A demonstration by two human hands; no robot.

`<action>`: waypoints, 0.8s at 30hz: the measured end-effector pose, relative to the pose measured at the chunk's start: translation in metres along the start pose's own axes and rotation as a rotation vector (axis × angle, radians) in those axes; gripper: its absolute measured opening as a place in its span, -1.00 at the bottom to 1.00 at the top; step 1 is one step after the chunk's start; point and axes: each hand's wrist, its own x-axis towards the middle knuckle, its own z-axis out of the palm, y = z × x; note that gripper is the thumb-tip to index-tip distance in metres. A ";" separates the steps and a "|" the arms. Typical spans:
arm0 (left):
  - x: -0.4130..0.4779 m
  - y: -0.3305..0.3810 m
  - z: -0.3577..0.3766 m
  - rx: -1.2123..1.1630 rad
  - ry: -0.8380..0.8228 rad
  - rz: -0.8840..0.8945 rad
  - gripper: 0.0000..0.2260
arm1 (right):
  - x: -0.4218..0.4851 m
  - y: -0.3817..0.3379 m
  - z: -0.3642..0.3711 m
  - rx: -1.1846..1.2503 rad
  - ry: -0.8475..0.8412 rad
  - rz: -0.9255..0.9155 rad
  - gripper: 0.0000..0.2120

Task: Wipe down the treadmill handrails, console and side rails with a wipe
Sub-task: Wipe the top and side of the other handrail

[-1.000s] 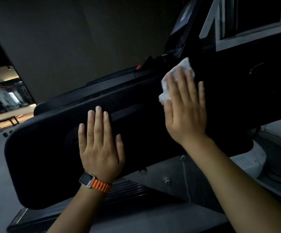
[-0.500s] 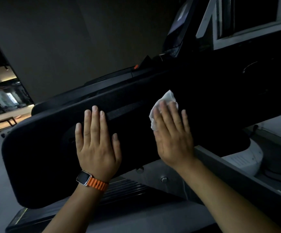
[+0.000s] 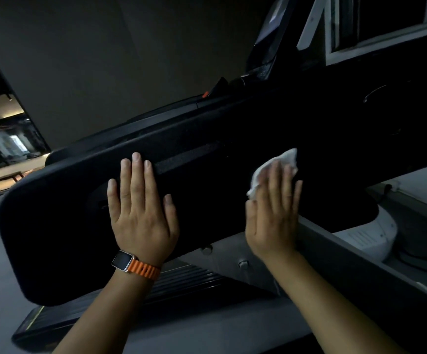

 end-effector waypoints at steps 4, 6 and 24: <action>0.000 -0.001 0.001 0.000 0.000 0.001 -0.46 | -0.016 0.027 -0.001 -0.099 -0.066 -0.225 -0.49; 0.000 0.000 0.001 0.000 0.003 -0.002 -0.46 | -0.014 0.035 -0.005 -0.057 0.015 -0.029 -0.56; 0.030 0.053 0.006 -0.015 -0.061 0.045 -0.42 | 0.029 0.001 -0.018 -0.021 -0.066 -0.052 -0.47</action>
